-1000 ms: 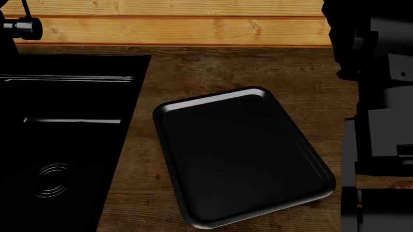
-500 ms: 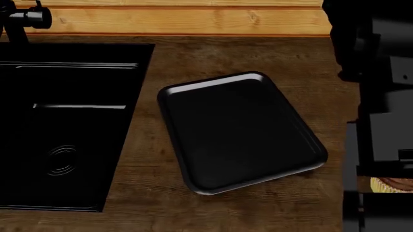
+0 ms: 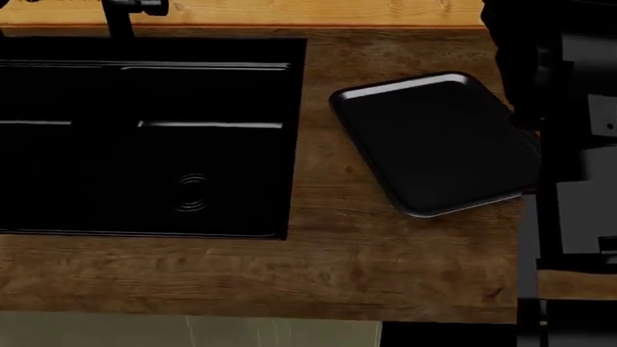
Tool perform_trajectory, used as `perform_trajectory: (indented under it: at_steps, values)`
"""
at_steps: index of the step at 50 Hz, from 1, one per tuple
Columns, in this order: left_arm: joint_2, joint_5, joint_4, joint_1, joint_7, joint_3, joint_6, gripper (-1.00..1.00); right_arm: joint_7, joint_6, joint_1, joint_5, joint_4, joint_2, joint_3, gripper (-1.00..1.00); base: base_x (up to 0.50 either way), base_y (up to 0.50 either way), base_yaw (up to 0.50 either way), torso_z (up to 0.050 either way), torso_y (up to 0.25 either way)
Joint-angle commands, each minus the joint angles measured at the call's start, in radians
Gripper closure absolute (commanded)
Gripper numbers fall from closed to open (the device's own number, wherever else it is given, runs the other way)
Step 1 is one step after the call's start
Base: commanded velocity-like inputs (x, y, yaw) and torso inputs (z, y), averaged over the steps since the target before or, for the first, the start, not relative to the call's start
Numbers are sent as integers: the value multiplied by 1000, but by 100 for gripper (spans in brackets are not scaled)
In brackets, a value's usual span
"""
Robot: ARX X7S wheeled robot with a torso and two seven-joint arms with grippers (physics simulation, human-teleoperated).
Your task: Move the fresh-baked cupcake off the tray onto the counter, and place the bowl used for mixing into the sink.
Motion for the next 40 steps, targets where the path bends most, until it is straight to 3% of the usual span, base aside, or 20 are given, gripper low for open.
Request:
perform_trajectory:
  at_steps: [1,10,40]
  values:
    - [-1,-3,2,0,-1,1,-1,-100,-3,3,3,-2,0,1,-5,-100,-219,500,0,0,0]
    - [0,-3,-5,0,-1,2,4,-100,-23,-27,34,-12,64,-12,-9,-100,-209,500,0,0,0]
    - [-5,-8,4,0,-7,5,1,-100,1,19,-14,7,-37,3,-9,-100,-164,500,0,0,0]
